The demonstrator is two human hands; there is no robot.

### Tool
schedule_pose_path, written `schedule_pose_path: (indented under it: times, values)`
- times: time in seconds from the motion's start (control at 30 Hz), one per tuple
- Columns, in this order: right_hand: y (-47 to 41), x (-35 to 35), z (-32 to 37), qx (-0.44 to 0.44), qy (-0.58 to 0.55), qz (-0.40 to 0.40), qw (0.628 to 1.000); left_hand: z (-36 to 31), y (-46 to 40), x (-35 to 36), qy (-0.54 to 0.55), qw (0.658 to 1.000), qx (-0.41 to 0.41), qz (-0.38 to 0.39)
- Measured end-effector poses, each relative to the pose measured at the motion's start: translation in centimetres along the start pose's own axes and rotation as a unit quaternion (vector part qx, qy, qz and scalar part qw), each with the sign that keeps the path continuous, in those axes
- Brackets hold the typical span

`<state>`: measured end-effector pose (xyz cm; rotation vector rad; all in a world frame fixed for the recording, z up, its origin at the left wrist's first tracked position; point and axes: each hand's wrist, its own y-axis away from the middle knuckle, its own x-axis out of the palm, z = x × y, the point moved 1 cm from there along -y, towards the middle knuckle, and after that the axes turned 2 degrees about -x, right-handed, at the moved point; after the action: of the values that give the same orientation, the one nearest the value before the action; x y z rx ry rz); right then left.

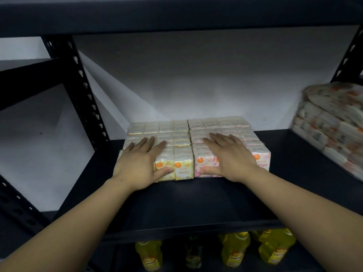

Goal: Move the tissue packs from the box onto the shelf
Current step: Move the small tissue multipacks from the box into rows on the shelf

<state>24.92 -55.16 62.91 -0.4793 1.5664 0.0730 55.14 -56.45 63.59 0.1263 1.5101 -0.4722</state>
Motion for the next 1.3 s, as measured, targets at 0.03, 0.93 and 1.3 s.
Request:
schedule_pose_path:
  times: [0.03,0.93,1.3]
  values:
    - [0.1,-0.1,0.0,0.0,-0.002,0.001,1.0,-0.1,0.1,-0.1,0.001,1.0,-0.001,0.002]
    - [12.7,-3.0,4.8,0.044,-0.104,-0.086,0.99,-10.5,10.6,-2.2,0.074,0.996,-0.024,-0.045]
    - [25.3,2.4,5.0,0.05,-0.17,-0.098,0.979,-19.4,20.4,3.1,0.128,0.988,-0.075,-0.041]
